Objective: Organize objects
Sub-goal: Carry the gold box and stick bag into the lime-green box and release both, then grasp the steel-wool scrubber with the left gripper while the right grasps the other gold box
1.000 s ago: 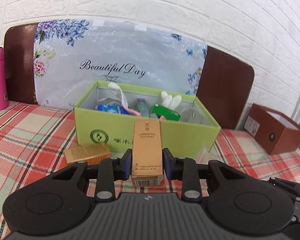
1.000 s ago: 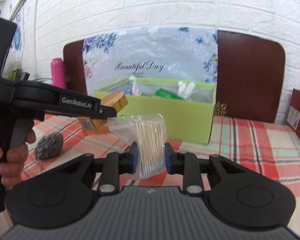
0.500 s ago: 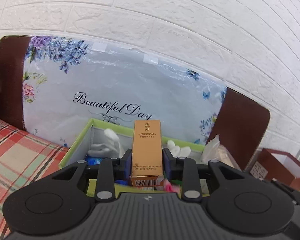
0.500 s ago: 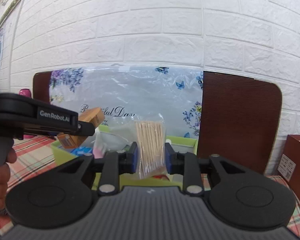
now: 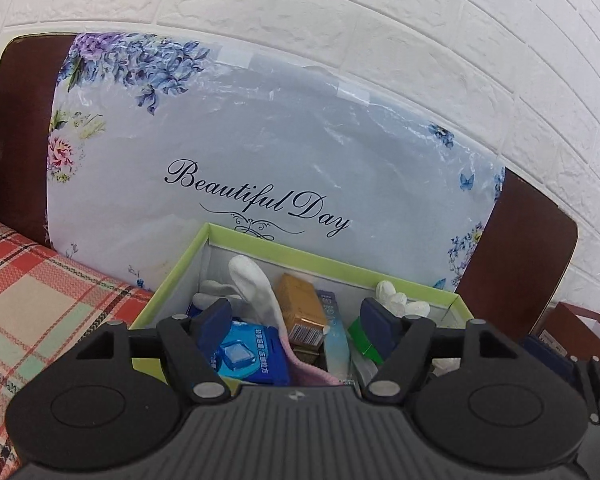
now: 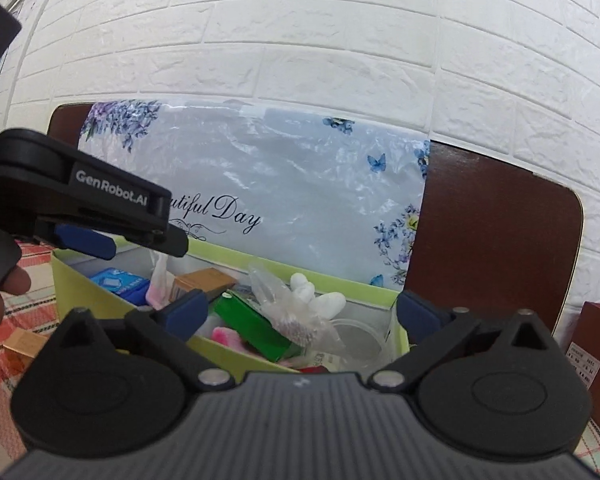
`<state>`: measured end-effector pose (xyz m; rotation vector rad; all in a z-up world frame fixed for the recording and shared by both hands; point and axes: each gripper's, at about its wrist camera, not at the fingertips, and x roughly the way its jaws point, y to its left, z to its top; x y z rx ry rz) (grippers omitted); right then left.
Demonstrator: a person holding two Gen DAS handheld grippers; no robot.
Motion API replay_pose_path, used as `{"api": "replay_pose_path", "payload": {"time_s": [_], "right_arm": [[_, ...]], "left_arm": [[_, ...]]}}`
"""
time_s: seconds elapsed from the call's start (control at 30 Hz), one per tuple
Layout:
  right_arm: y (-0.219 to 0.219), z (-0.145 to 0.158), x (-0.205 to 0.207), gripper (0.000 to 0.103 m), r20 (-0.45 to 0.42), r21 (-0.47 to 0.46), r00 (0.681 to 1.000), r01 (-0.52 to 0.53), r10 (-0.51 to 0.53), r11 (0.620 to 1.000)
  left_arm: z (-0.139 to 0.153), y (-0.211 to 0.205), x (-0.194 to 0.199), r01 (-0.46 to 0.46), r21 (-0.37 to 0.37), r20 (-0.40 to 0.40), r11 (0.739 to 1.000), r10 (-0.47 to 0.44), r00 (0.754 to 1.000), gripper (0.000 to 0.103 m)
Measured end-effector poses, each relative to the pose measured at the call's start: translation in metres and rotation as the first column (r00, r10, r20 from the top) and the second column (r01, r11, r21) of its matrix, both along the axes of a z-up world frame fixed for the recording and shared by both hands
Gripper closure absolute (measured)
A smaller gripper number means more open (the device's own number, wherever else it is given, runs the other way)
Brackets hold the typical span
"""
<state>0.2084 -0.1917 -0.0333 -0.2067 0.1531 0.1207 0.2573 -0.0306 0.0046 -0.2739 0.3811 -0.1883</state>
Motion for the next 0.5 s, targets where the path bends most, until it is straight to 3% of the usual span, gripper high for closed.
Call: {"api": "replay_pose_path", "payload": {"time_s": [0.13, 0.3, 0.5], "right_arm": [[-0.005, 0.004, -0.014, 0.000, -0.026, 0.033, 1.000, 0.008, -0.007, 0.999], [-0.020, 0.005, -0.043, 0.000, -0.108, 0.120, 0.994, 0.036, -0.023, 0.992], [-0.027, -0.001, -0.087, 0.000, -0.174, 0.184, 0.985, 0.050, -0.017, 0.982]], "left_arm": [[0.002, 0.000, -0.013, 0.001, 0.001, -0.025, 1.000, -0.001, 1.000, 0.027], [0.008, -0.007, -0.039, -0.015, 0.098, -0.100, 0.995, 0.025, 0.995, 0.027], [0.004, -0.003, -0.077, -0.012, 0.118, -0.131, 0.993, 0.028, 0.991, 0.027]]}}
